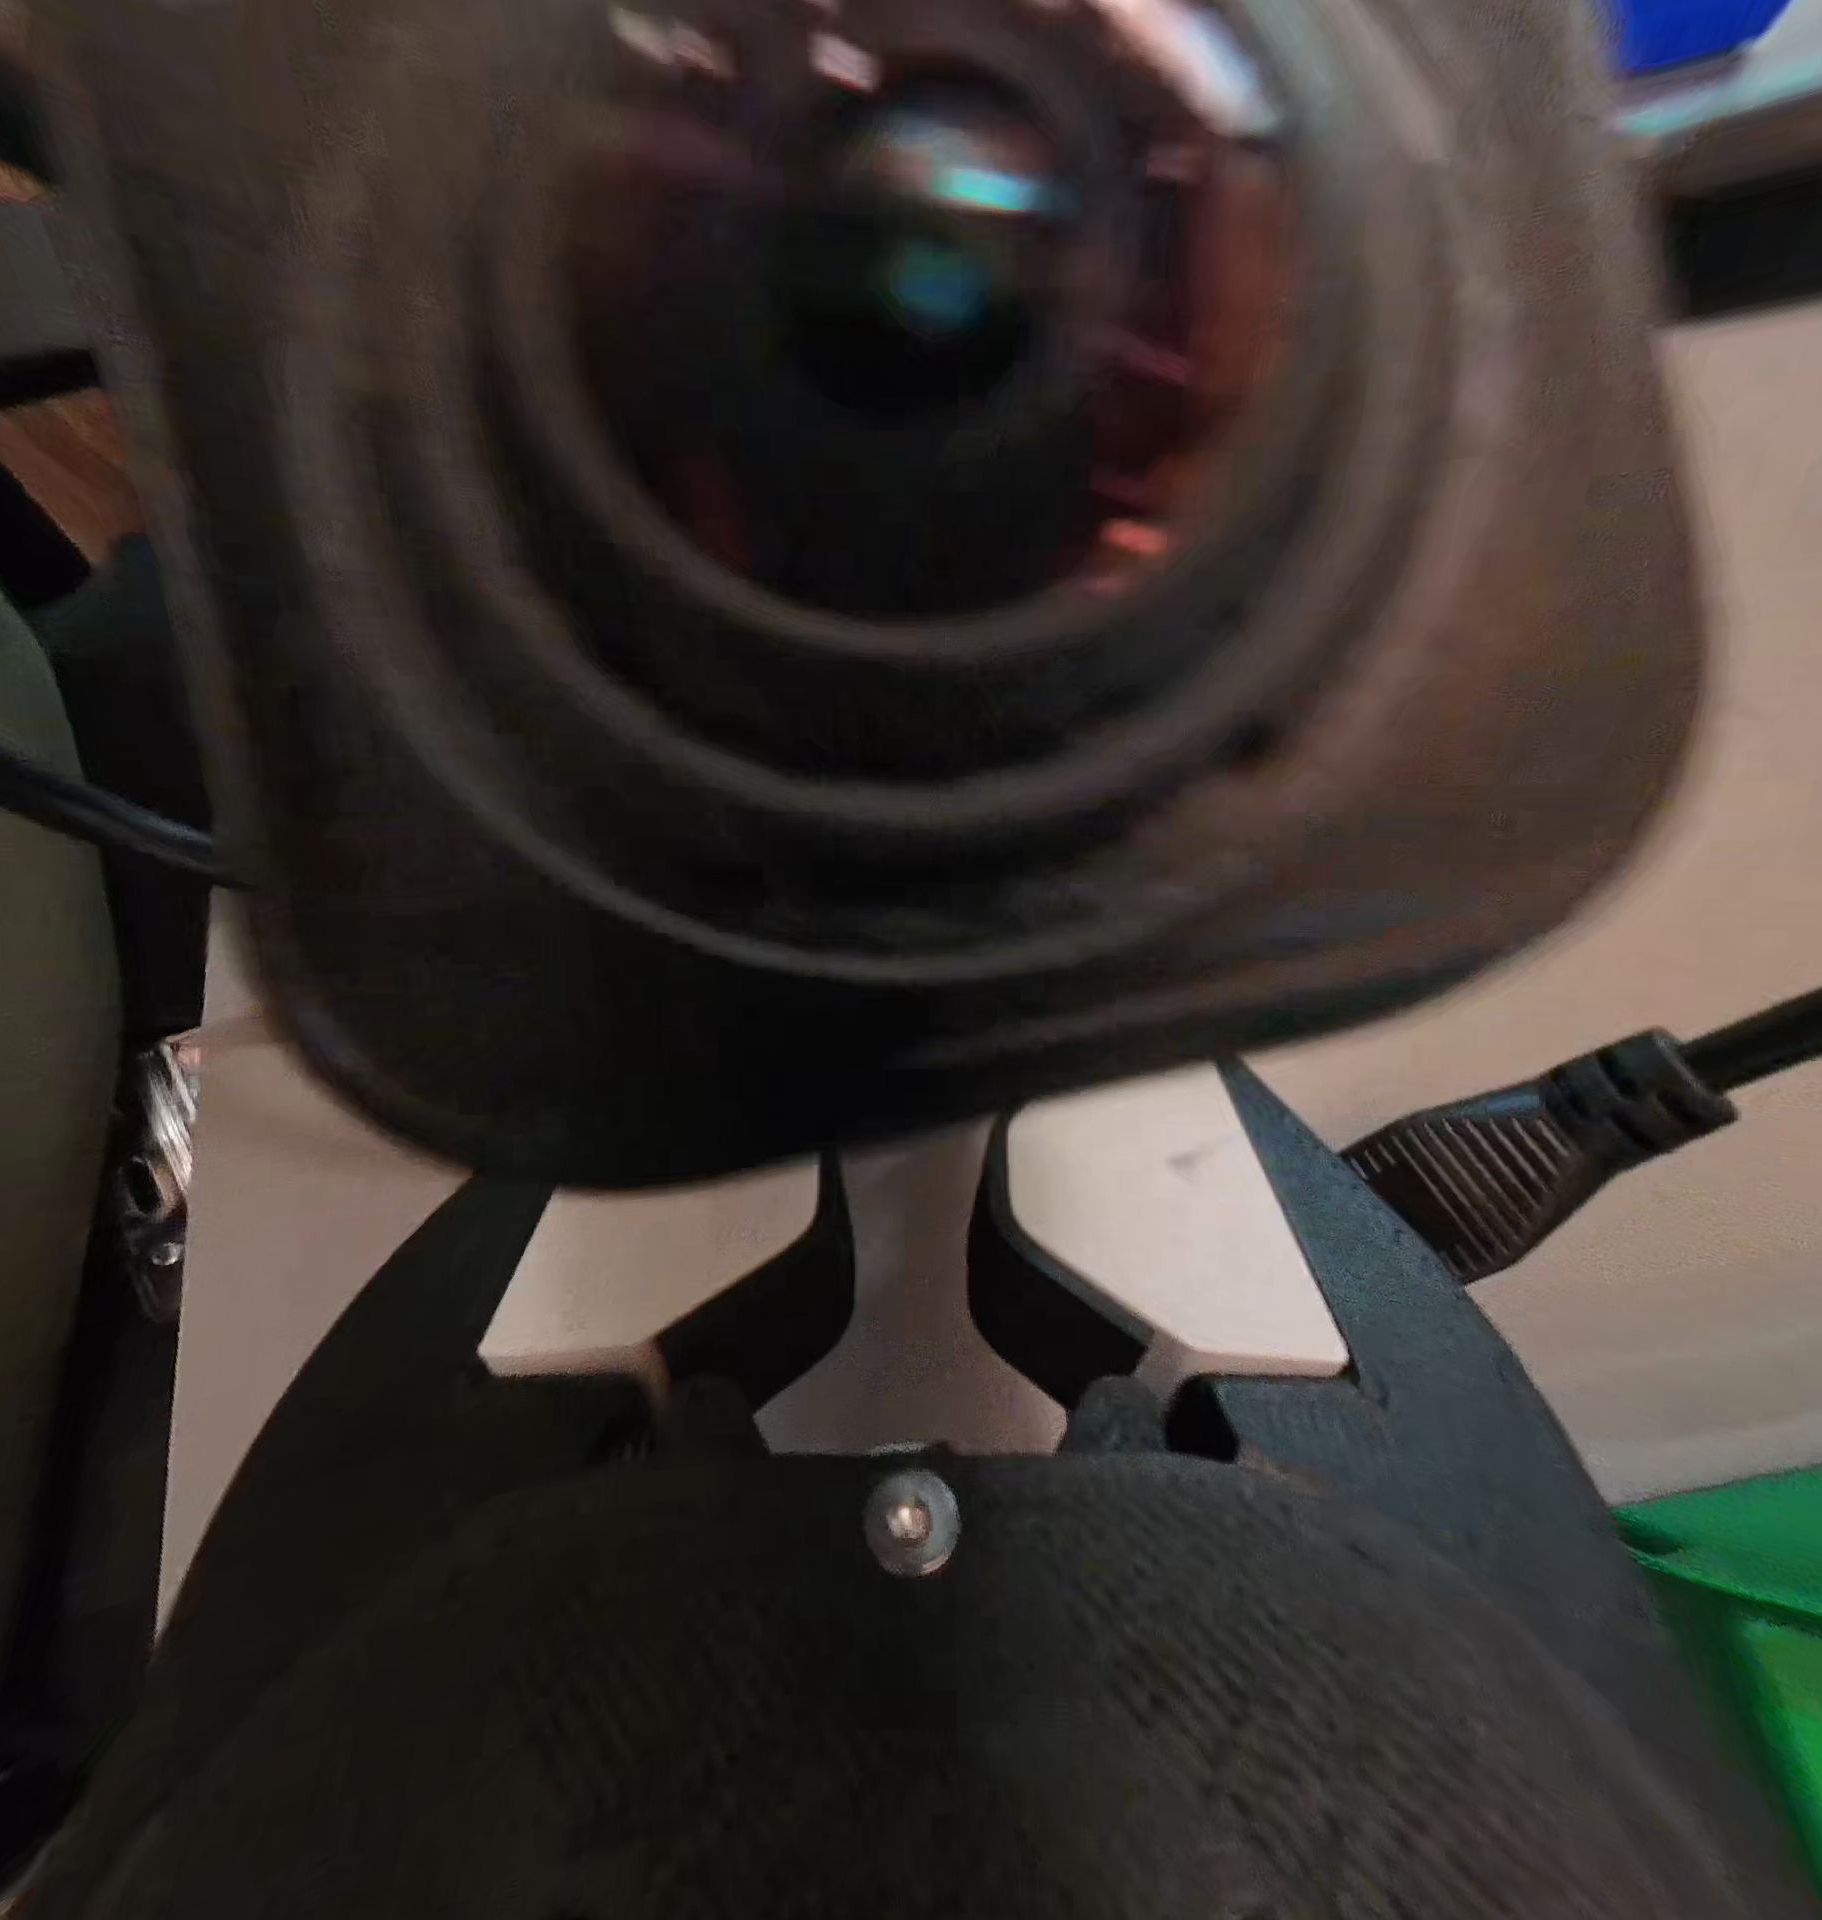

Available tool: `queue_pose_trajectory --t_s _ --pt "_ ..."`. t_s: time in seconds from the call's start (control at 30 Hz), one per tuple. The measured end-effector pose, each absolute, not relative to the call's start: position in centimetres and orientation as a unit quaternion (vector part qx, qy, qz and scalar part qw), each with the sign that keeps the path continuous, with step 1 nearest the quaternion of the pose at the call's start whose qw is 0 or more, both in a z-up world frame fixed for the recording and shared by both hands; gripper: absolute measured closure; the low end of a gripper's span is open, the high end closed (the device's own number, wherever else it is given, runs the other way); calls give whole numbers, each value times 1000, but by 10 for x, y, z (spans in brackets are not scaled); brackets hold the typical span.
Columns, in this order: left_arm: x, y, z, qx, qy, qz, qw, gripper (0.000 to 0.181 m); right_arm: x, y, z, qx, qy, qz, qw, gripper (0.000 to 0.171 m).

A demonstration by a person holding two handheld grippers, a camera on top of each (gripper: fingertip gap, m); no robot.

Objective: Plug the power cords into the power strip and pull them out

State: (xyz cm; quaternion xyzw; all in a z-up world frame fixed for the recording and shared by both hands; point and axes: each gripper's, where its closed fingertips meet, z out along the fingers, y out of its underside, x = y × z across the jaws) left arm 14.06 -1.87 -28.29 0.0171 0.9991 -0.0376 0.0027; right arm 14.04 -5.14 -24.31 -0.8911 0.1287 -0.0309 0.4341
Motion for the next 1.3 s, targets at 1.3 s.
queue_pose_trajectory --t_s 1.3 --pt "145 -22 -285 3 997 -77 15 143 145 -52 -225 -840 73 -43 535 155"
